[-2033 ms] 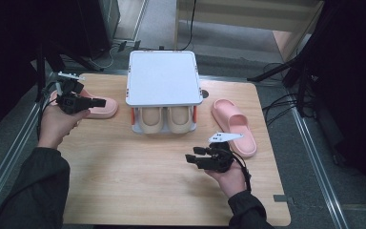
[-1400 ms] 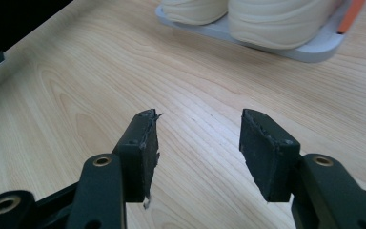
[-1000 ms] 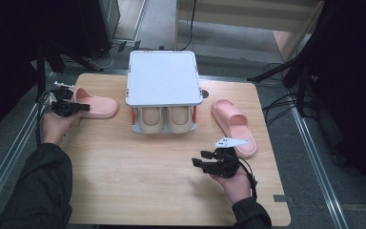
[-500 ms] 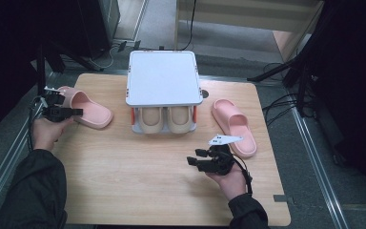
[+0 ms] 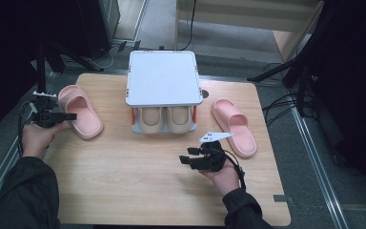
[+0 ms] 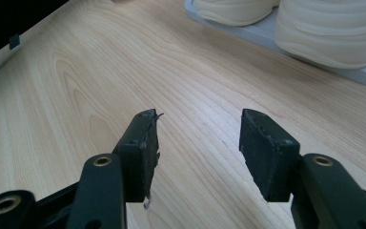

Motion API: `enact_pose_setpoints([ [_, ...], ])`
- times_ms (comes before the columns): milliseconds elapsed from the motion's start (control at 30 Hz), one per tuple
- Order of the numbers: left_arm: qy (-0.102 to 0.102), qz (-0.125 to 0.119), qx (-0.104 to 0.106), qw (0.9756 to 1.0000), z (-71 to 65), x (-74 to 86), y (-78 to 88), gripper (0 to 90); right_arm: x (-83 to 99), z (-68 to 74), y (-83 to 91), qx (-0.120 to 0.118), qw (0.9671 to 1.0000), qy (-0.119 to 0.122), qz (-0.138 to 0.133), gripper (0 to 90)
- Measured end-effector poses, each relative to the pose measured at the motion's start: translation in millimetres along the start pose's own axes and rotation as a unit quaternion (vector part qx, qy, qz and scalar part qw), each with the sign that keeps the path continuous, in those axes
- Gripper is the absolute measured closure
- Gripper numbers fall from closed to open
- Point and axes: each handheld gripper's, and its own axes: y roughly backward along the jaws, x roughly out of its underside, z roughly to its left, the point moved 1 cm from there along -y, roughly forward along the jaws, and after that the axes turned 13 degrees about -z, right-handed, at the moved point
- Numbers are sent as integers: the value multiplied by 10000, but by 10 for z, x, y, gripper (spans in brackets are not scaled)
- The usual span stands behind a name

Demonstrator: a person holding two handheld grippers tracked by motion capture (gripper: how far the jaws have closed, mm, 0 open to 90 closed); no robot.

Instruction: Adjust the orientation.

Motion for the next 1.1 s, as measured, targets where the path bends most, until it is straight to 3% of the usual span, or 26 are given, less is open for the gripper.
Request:
enact_pose_setpoints([
  [100,49,-150,-10,9999,7,-24,101,690,-9,10,-23,-36,10000,22,25,486],
  [233,261,-407,-57,9988,44,-63,202,583,-14,16,-34,-49,10000,34,26,487],
  [300,344,-463,-72,9983,65,-70,193,517,-14,19,-30,-35,10000,21,36,487],
  [433,279,-434,-281,9983,105,-68,117,450,-7,11,-14,-10,10000,19,19,487],
  [767,522,-223,-529,9970,219,-84,-88,452,60,-23,79,163,9998,-63,-15,487],
  [933,559,-270,-681,9957,234,-111,-148,452,92,-34,168,333,9994,-55,-100,492],
  [1100,548,-273,-785,9950,219,-138,-191,564,108,-62,256,478,9986,-129,-203,493],
])
